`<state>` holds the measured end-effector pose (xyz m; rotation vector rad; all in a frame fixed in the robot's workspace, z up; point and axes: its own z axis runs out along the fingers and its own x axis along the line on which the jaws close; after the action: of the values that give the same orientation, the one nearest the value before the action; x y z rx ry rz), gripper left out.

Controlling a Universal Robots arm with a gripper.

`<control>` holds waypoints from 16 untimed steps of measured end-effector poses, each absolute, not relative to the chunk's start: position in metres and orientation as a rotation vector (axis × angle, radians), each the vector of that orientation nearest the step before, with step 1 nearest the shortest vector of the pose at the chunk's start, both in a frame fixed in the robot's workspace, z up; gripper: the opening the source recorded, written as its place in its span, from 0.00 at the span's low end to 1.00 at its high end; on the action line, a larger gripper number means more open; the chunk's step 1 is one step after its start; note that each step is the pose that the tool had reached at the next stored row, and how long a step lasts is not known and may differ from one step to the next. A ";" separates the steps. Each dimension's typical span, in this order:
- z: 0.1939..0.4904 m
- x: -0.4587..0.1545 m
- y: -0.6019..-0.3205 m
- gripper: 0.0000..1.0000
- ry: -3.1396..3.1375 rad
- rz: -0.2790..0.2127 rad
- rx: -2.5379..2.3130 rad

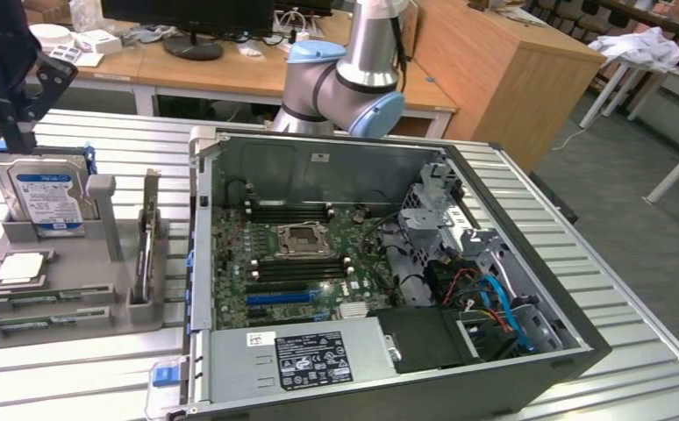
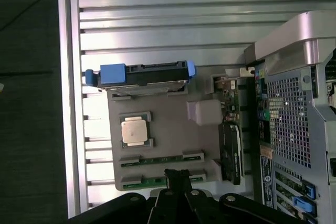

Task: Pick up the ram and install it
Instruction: 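Reach for the ram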

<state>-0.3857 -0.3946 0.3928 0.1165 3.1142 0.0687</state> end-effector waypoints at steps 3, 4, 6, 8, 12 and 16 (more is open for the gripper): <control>0.393 -0.386 -0.396 0.10 3.114 0.069 0.117; 0.393 -0.386 -0.397 0.10 3.114 0.069 0.117; 0.393 -0.386 -0.398 0.10 3.114 0.069 0.116; 0.393 -0.386 -0.400 0.10 3.114 0.069 0.117; 0.393 -0.386 -0.402 0.10 3.114 0.069 0.117; 0.393 -0.386 -0.404 0.10 3.114 0.069 0.117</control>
<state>-0.3857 -0.4036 0.3928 0.1165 3.1143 0.0687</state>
